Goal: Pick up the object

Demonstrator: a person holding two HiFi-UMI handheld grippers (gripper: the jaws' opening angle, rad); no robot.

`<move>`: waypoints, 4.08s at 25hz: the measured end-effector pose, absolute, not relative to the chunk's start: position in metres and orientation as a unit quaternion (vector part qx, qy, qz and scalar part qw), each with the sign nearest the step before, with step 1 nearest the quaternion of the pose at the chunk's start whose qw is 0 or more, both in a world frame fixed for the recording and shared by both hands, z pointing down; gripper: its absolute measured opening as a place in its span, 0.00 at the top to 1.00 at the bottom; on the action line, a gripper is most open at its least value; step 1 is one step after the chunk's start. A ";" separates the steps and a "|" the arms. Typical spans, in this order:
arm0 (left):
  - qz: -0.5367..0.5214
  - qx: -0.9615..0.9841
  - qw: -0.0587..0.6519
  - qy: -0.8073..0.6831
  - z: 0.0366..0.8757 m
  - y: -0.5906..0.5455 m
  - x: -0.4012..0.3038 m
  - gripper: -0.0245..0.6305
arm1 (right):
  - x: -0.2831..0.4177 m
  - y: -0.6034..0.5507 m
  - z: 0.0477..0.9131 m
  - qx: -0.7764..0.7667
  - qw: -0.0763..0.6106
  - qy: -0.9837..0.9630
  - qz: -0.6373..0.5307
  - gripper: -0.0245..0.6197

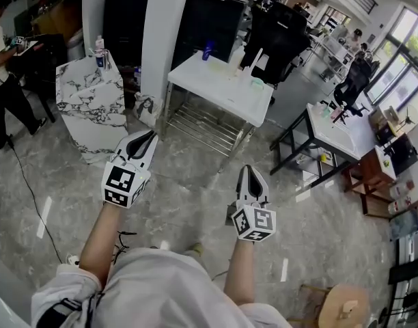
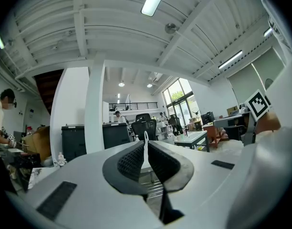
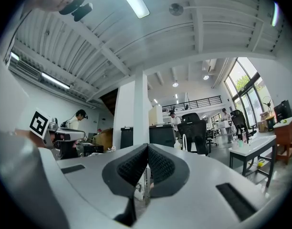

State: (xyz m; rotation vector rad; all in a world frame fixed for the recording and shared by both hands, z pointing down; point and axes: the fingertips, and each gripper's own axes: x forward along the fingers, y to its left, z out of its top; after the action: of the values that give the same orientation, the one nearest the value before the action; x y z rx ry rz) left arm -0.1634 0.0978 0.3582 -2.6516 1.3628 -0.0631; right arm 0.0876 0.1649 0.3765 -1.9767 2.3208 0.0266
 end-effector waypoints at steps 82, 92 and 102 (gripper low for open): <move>-0.089 -0.880 0.058 0.463 0.415 -0.403 0.038 0.85 | 0.265 -0.355 0.441 -0.606 0.054 0.793 -0.028 0.95; -0.078 -0.889 0.047 0.450 0.424 -0.537 0.029 0.85 | 0.258 -0.477 0.453 -0.628 0.045 0.776 -0.038 0.95; -0.100 -0.912 0.029 0.398 0.427 -0.710 0.039 0.84 | 0.254 -0.630 0.450 -0.655 0.021 0.753 -0.059 0.95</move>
State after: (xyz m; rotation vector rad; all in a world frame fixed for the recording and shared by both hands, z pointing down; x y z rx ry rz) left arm 0.0393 -0.7099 0.4274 -2.8115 1.2266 -0.3075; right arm 0.2539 -0.6299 0.4500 -2.0303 2.3363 -0.1820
